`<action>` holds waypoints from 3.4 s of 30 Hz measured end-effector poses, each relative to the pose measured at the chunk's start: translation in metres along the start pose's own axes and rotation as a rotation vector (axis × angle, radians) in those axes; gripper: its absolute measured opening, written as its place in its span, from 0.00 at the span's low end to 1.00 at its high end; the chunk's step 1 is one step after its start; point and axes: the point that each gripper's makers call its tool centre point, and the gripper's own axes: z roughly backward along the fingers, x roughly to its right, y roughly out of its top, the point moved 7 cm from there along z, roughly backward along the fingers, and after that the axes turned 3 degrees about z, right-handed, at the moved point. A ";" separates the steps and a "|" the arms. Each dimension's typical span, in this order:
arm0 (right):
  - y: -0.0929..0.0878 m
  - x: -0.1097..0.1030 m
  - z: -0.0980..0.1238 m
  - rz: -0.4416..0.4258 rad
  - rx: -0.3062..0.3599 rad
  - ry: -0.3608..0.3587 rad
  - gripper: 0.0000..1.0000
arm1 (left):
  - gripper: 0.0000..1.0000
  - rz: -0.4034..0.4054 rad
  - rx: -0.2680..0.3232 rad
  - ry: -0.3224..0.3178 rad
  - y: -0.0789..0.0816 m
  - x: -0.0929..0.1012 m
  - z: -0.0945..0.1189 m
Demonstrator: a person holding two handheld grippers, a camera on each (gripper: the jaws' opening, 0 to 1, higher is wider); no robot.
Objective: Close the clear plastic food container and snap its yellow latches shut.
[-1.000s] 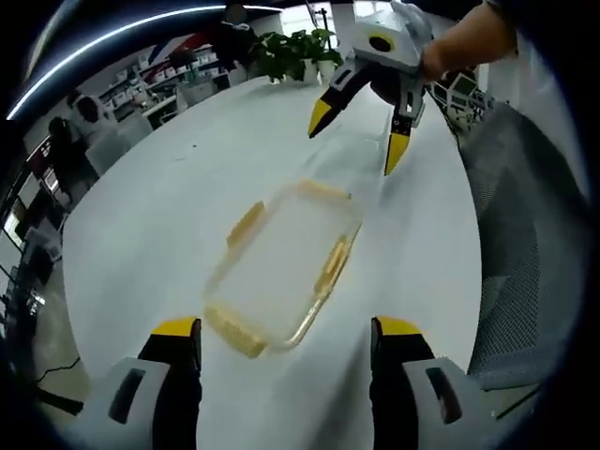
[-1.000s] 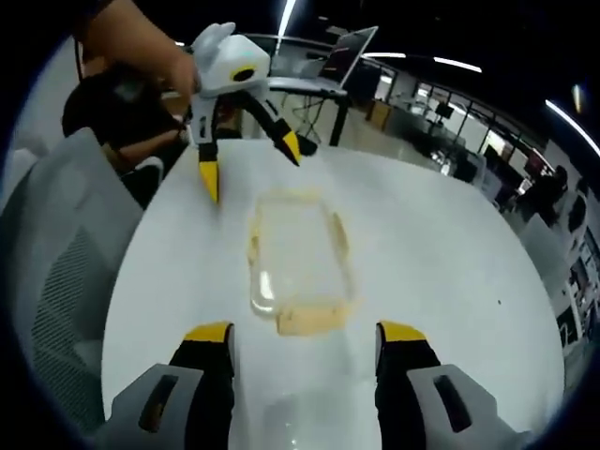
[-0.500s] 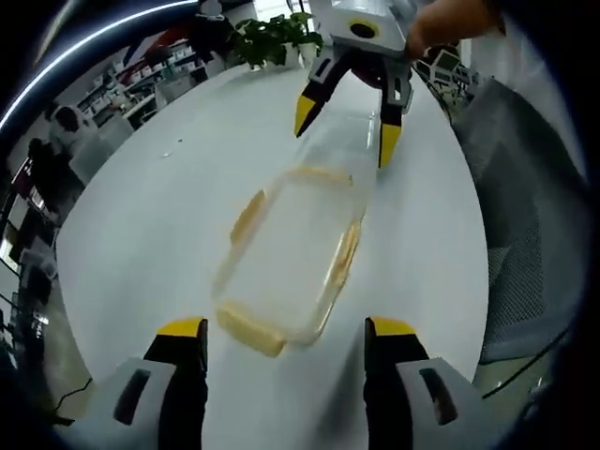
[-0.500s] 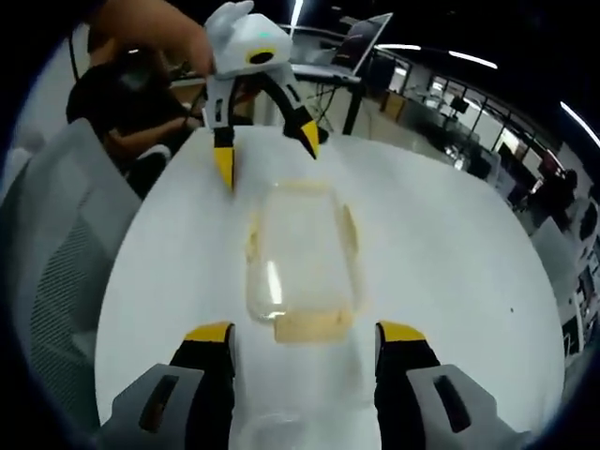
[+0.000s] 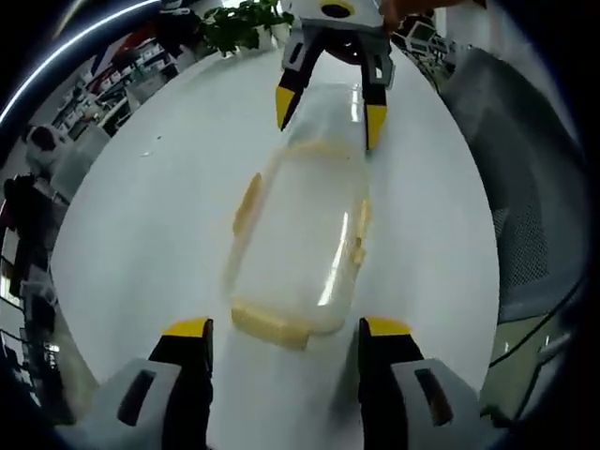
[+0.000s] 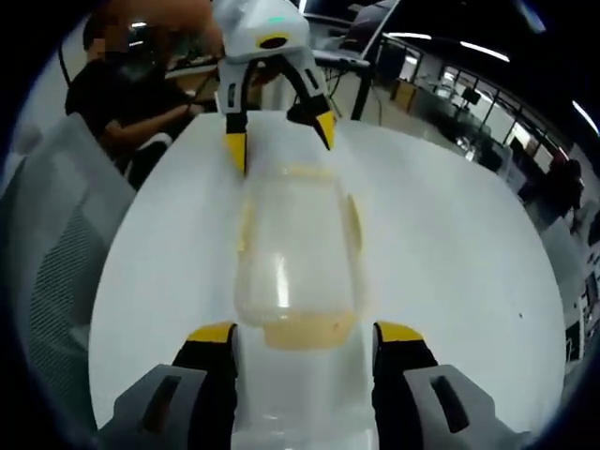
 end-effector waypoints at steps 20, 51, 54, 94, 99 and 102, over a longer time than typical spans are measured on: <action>-0.007 0.007 -0.016 -0.016 -0.076 0.077 0.56 | 0.53 -0.116 -0.055 -0.127 0.004 -0.019 -0.012; -0.008 0.009 -0.017 -0.017 -0.098 0.154 0.40 | 0.41 -0.168 -0.098 -0.274 0.001 -0.019 -0.027; -0.007 0.009 -0.017 -0.023 -0.095 0.153 0.40 | 0.41 -0.166 -0.094 -0.273 0.001 -0.018 -0.027; -0.004 0.003 0.008 0.017 -0.098 0.148 0.39 | 0.39 -0.150 -0.092 -0.189 0.020 -0.001 -0.002; -0.003 0.007 0.027 0.044 -0.099 0.137 0.39 | 0.39 -0.139 -0.066 -0.171 0.033 0.000 0.007; -0.003 0.009 0.037 0.059 -0.103 0.130 0.39 | 0.39 -0.133 -0.050 -0.167 0.041 0.000 0.013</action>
